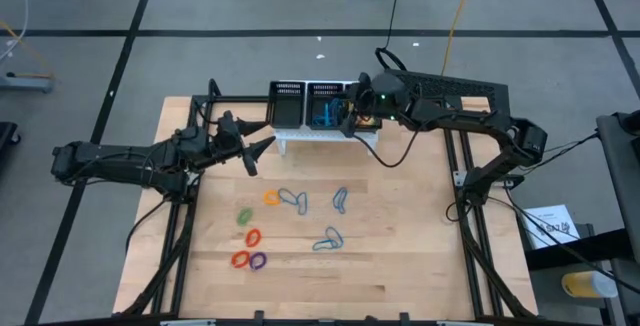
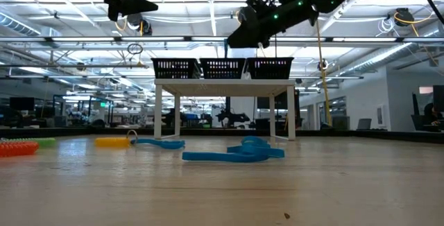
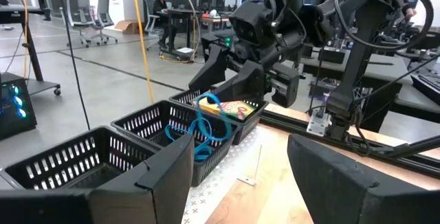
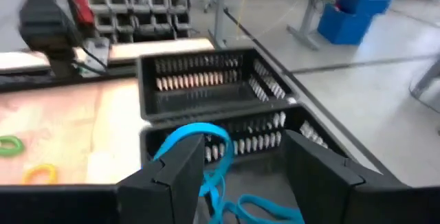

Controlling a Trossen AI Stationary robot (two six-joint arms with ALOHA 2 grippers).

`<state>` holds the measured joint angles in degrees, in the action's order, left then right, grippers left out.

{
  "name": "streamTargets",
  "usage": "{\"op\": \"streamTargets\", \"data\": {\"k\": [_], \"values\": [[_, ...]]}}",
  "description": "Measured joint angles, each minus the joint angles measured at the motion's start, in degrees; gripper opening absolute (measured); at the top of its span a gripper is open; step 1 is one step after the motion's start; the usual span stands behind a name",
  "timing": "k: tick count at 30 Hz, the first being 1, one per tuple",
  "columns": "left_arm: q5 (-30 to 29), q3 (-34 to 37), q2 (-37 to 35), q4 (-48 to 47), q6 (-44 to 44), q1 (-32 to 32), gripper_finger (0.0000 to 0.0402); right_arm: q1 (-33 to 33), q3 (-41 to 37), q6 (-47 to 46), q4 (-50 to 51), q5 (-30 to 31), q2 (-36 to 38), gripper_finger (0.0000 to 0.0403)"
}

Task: Pick & Place Office Desk Supplies
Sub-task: Put the blue rubber band into the middle black bin

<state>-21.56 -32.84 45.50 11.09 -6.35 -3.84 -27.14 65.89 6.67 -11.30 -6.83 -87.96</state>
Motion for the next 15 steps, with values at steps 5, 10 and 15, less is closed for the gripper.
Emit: {"op": "streamTargets", "data": {"k": [5,10,15], "values": [[0.0,0.0,0.0,0.0,-0.1,0.0,0.0243,-0.2,0.1,1.6,1.2,9.9,0.0,0.0185],[0.0,0.0,0.0,0.0,-0.2,0.0,0.0243,-0.2,0.1,3.7,1.3,5.5,0.0,0.0183],[0.0,0.0,0.0,0.0,-0.2,0.0,0.0243,0.5,0.1,3.7,1.3,12.0,0.0,0.0173]]}}
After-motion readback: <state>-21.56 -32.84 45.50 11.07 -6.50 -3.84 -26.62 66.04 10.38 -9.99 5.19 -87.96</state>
